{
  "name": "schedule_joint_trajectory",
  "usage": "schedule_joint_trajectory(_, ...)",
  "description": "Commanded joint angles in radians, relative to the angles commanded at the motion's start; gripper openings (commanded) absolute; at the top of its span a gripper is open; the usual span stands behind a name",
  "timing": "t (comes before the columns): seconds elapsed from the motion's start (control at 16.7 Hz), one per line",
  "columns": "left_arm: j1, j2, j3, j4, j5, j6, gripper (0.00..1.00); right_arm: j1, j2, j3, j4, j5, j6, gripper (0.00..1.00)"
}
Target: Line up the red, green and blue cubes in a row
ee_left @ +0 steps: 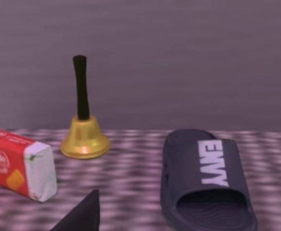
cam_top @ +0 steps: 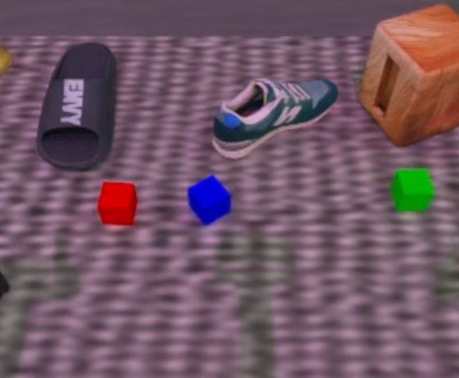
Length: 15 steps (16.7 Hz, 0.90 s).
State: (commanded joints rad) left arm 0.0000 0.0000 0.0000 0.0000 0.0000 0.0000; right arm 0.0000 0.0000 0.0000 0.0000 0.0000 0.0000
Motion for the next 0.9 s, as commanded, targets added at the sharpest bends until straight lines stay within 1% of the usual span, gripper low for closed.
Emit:
schedule_joint_trajectory(0.24, -0.005, 0.03, 0.03, -0.02, -0.001, -0.005, 1.0, 0.0, 0.0, 0.0, 0.0, 0.0, 0.0, 1.0)
schedule_joint_trajectory(0.42, -0.026, 0.156, 0.152, -0.099, 0.0, -0.022, 1.0, 0.0, 0.0, 0.0, 0.0, 0.0, 0.0, 1.0)
schedule_joint_trajectory(0.66, -0.075, 0.47, 0.419, -0.273, 0.002, -0.056, 1.0, 0.0, 0.0, 0.0, 0.0, 0.0, 0.0, 1.0)
schedule_joint_trajectory(0.9, -0.134, 0.913, 0.739, -0.494, 0.003, -0.095, 1.0, 0.0, 0.0, 0.0, 0.0, 0.0, 0.0, 1.0)
